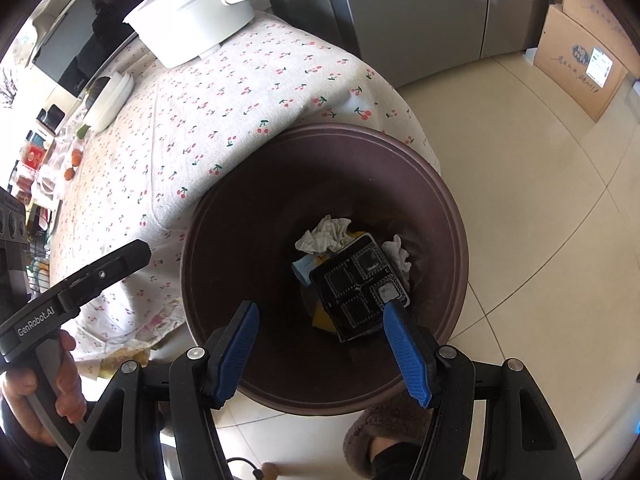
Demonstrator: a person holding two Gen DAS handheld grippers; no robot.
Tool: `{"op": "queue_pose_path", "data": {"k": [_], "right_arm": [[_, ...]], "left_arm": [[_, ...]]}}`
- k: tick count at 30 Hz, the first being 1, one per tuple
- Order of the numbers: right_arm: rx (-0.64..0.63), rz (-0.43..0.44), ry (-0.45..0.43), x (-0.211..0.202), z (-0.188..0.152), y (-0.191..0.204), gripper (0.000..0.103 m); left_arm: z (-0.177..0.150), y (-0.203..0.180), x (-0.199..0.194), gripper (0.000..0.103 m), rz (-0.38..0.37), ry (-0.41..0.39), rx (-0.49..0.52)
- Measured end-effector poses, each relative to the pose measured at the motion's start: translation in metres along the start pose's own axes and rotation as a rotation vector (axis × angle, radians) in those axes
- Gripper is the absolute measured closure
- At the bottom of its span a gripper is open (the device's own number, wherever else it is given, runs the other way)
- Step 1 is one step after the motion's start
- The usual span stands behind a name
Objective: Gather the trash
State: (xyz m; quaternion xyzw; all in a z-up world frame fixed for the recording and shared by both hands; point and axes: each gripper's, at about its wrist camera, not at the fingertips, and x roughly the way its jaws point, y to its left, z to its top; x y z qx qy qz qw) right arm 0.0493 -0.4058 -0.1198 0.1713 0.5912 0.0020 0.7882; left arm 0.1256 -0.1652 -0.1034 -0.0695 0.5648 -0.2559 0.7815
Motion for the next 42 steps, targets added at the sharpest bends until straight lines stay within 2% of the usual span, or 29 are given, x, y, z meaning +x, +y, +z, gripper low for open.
{"op": "queue_pose_path", "data": {"k": [4, 8, 15, 18, 20, 22, 23, 26, 32, 42], "right_arm": [[-0.014, -0.033, -0.024, -0.007, -0.003, 0.007, 0.036], [-0.032, -0.045, -0.068, -0.019, -0.009, 0.019, 0.035], [-0.074, -0.101, -0.167, -0.039, -0.029, 0.041, 0.027], [-0.101, -0.107, -0.219, -0.048, -0.041, 0.051, 0.023], [-0.127, -0.136, -0.258, -0.054, -0.049, 0.058, 0.013], [-0.148, -0.163, -0.294, -0.059, -0.057, 0.066, 0.009], [-0.156, -0.171, -0.307, -0.062, -0.062, 0.069, 0.001], [-0.179, -0.181, -0.353, -0.07, -0.073, 0.077, 0.0], [-0.208, -0.269, -0.478, -0.09, -0.097, 0.094, 0.0], [-0.259, -0.271, -0.583, -0.099, -0.104, 0.112, 0.0]], "left_arm": [[-0.008, 0.009, -0.015, 0.027, 0.056, -0.021, -0.01], [-0.018, 0.018, -0.034, 0.021, 0.139, -0.054, -0.013], [-0.044, 0.037, -0.067, 0.018, 0.352, -0.098, -0.012], [-0.058, 0.043, -0.075, 0.016, 0.458, -0.084, 0.01], [-0.066, 0.046, -0.08, 0.011, 0.47, -0.077, 0.005], [-0.074, 0.046, -0.088, 0.009, 0.47, -0.088, 0.01], [-0.077, 0.044, -0.093, 0.008, 0.473, -0.104, 0.017], [-0.089, 0.035, -0.111, 0.001, 0.483, -0.178, 0.045], [-0.11, 0.018, -0.136, 0.001, 0.542, -0.345, 0.11], [-0.121, 0.028, -0.148, 0.001, 0.517, -0.444, 0.026]]}}
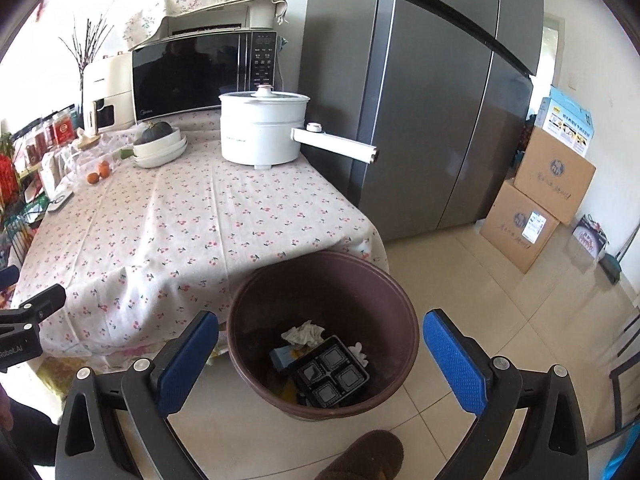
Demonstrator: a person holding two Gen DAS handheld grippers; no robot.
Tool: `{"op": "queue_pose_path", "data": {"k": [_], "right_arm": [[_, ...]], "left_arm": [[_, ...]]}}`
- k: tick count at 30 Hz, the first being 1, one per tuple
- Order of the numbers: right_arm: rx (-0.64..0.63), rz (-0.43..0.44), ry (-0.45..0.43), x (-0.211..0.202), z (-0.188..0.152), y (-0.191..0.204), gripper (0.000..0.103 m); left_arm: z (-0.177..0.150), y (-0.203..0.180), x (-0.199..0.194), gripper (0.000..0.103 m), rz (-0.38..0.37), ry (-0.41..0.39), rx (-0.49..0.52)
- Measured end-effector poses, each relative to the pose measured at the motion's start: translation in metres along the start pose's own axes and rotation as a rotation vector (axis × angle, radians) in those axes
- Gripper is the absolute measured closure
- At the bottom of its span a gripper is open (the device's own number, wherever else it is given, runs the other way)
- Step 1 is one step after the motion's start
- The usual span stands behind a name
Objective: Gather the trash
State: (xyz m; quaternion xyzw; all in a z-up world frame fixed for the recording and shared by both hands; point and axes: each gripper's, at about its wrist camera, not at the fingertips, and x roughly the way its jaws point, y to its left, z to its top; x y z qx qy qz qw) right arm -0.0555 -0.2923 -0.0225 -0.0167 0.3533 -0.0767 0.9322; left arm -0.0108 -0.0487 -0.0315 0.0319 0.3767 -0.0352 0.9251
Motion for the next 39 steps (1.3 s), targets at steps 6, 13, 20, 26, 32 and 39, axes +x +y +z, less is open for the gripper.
{"op": "queue_pose_path", "data": {"k": [6, 13, 20, 26, 32, 39], "right_arm": [[-0.003, 0.021, -0.004, 0.0, 0.0, 0.007, 0.0], [-0.004, 0.025, -0.008, 0.0, -0.002, 0.007, 0.0], [0.0, 0.03, -0.001, 0.001, -0.002, 0.006, 0.0], [0.004, 0.031, -0.001, 0.002, -0.002, 0.006, 0.0], [0.005, 0.032, 0.0, 0.002, -0.002, 0.006, 0.0], [0.005, 0.034, 0.007, 0.002, -0.002, 0.007, 0.0]], "left_arm": [[0.0, -0.006, -0.005, 0.001, -0.005, -0.026, 0.009], [-0.002, -0.01, -0.006, 0.001, -0.01, -0.024, 0.022], [-0.003, -0.009, -0.007, 0.001, -0.01, -0.022, 0.021], [-0.003, -0.01, -0.007, 0.001, -0.012, -0.019, 0.023], [-0.002, -0.012, -0.008, 0.001, -0.015, -0.018, 0.026], [-0.003, -0.014, -0.008, 0.001, -0.014, -0.017, 0.026]]}}
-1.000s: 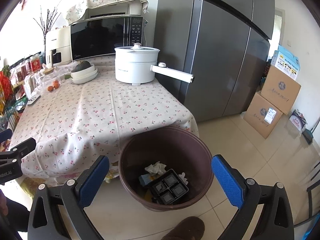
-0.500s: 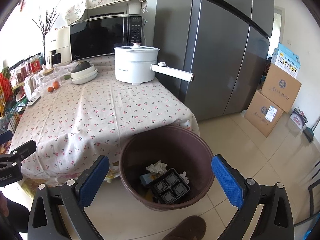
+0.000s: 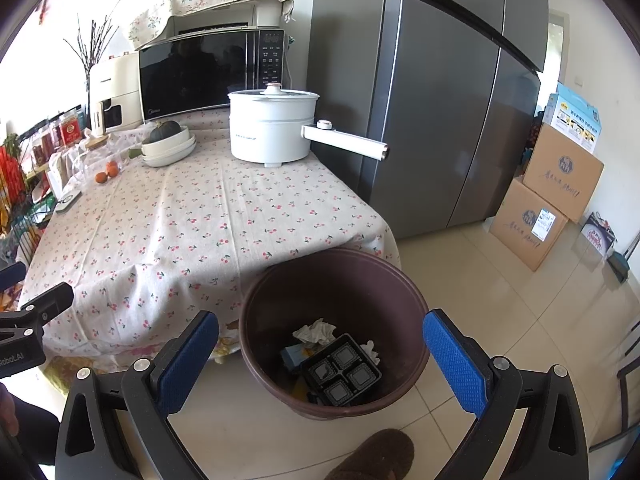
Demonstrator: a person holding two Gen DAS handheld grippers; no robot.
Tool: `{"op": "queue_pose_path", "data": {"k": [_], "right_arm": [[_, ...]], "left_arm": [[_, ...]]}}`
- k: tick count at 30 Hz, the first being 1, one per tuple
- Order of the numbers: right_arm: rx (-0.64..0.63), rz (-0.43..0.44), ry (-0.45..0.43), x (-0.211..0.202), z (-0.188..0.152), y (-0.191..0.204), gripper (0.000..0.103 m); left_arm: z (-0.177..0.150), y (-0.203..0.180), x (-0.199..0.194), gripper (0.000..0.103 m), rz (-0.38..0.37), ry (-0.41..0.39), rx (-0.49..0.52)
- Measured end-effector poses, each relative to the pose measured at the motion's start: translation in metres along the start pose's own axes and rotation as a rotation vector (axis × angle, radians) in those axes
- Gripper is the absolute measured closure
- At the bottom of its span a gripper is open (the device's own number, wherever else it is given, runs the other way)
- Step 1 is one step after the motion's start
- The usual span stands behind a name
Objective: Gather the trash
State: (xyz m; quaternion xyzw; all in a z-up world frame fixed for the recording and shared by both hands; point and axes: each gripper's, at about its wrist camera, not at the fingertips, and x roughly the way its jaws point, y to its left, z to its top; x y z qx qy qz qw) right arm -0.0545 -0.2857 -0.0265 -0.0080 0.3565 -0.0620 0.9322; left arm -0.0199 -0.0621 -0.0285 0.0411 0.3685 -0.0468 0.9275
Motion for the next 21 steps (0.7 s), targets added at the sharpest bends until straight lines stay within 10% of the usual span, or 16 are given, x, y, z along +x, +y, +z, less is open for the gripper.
{"op": "queue_pose_path", "data": {"k": [21], "right_arm": [[0.002, -0.001, -0.001, 0.0004, 0.0001, -0.0013, 0.0]], "left_arm": [[0.0003, -0.0032, -0.0005, 0.001, -0.005, 0.007, 0.013]]}}
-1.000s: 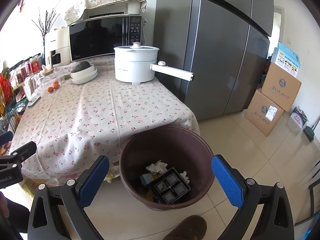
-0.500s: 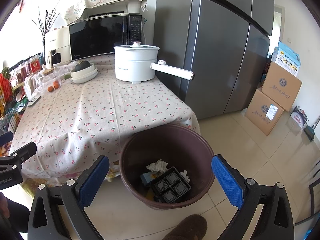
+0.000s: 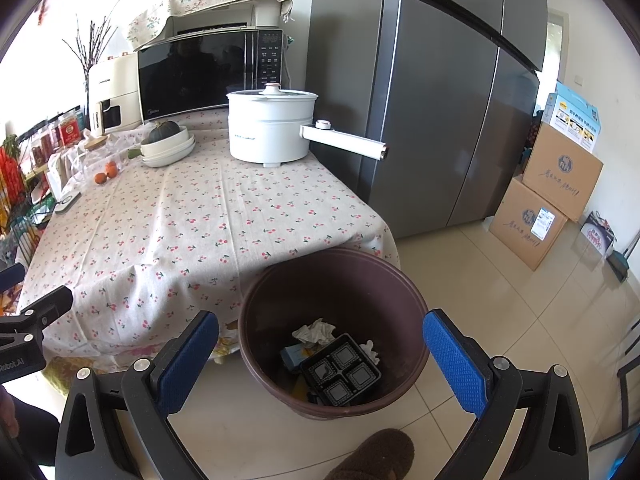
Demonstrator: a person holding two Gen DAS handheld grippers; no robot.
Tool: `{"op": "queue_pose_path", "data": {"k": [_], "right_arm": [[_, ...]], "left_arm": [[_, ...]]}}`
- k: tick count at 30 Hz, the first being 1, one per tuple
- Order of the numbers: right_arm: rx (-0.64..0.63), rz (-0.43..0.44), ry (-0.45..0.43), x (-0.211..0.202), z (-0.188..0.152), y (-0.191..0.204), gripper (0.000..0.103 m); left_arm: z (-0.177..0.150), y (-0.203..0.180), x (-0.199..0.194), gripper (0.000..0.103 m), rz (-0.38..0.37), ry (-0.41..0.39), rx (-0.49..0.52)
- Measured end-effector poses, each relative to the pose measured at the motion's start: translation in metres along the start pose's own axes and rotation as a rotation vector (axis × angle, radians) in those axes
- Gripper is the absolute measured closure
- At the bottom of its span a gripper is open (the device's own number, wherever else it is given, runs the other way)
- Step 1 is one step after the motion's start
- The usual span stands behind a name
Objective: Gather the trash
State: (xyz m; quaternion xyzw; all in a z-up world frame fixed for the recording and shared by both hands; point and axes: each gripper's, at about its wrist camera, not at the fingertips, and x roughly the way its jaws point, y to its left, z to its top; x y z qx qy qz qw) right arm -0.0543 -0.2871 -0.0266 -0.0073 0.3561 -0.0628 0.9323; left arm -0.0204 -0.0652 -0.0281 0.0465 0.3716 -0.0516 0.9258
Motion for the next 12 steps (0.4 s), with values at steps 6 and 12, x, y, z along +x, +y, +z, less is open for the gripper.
{"op": "queue_pose_path", "data": {"k": [6, 12], "right_arm": [[0.007, -0.004, -0.004, -0.0016, -0.0009, -0.0003, 0.0], [0.017, -0.012, -0.018, -0.0051, -0.0013, -0.0005, 0.0]], "left_arm": [[0.0002, -0.0053, -0.0018, 0.001, -0.058, 0.03, 0.024], [0.0027, -0.0084, -0.0038, 0.001, -0.094, 0.041, 0.035]]}}
